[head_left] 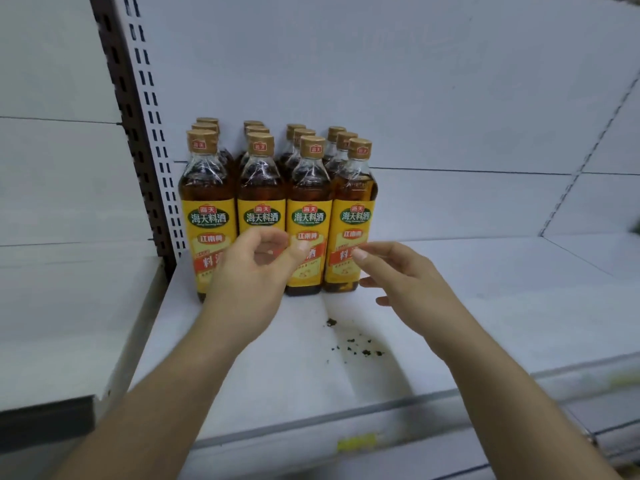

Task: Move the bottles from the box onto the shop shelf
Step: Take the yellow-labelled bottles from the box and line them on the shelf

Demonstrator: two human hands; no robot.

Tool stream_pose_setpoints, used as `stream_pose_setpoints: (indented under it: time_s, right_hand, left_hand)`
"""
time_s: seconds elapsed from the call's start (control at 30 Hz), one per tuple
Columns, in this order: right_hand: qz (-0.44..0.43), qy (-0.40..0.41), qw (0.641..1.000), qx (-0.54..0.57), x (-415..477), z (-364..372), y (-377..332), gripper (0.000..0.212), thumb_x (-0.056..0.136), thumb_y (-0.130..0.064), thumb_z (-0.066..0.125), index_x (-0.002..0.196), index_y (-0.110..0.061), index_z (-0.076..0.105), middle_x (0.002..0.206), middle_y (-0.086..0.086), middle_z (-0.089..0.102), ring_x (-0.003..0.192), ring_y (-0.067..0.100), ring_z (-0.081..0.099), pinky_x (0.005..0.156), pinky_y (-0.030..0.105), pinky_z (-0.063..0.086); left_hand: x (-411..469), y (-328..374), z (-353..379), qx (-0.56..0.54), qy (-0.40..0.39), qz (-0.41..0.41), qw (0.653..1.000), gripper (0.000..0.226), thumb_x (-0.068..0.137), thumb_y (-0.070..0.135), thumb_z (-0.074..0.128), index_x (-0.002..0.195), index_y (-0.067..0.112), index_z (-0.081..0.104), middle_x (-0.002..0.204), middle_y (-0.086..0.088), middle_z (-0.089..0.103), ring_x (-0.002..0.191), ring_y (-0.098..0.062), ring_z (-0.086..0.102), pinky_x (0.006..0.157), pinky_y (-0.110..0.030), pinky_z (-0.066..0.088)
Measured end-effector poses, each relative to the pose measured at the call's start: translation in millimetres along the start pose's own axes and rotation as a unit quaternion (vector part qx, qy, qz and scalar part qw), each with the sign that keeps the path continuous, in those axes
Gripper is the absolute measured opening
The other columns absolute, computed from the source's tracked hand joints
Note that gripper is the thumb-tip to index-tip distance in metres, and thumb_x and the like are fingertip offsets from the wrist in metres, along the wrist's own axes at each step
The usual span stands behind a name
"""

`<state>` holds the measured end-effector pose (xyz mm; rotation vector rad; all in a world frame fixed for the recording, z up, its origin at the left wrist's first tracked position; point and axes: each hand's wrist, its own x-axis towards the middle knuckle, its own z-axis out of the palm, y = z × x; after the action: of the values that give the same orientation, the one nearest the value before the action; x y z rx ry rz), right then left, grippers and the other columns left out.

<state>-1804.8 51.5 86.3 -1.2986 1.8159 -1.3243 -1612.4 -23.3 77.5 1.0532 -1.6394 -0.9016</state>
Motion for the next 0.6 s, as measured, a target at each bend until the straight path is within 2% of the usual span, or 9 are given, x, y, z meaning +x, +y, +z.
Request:
stream_pose_setpoints:
  time_s: [0.13, 0.33, 0.6]
  right_hand:
    - [0.015, -0.001, 1.0, 0.002, -23.1, -18.5, 2.6, 0.032, 0.09, -0.056, 0.067, 0.115, -0.036, 0.069, 0.108, -0.018, 0.073, 0.092, -0.002, 0.071, 0.095, 0.037, 0.056]
    - [0.026, 0.028, 0.999, 0.013, -69.8, -66.3, 17.1, 0.026, 0.091, -0.049, 0.071, 0.111, -0.033, 0.07, 0.107, -0.015, 0.074, 0.092, 0.001, 0.073, 0.097, 0.041, 0.056]
    - [0.062, 0.086, 0.994, 0.032, -171.3, -167.1, 66.6, 0.026, 0.09, -0.047, 0.073, 0.11, -0.031, 0.071, 0.108, -0.012, 0.075, 0.091, 0.002, 0.074, 0.088, 0.037, 0.057]
  left_hand:
    - [-25.4, 3.0, 9.1, -0.028, -0.028, -0.029, 0.999, 0.027, 0.092, 0.046, 0.069, 0.113, 0.031, 0.067, 0.11, 0.019, 0.068, 0.101, 0.004, 0.061, 0.076, -0.017, 0.046]
    - [-74.6, 21.3, 35.6, -0.072, -0.035, -0.046, 0.996, 0.019, 0.092, 0.039, 0.071, 0.108, 0.03, 0.069, 0.105, 0.014, 0.071, 0.095, -0.001, 0.067, 0.076, -0.023, 0.05]
    - [-168.1, 68.8, 115.9, -0.113, -0.079, -0.048, 0.989, 0.014, 0.091, 0.034, 0.075, 0.103, 0.028, 0.072, 0.104, 0.01, 0.073, 0.101, -0.012, 0.069, 0.095, -0.044, 0.055]
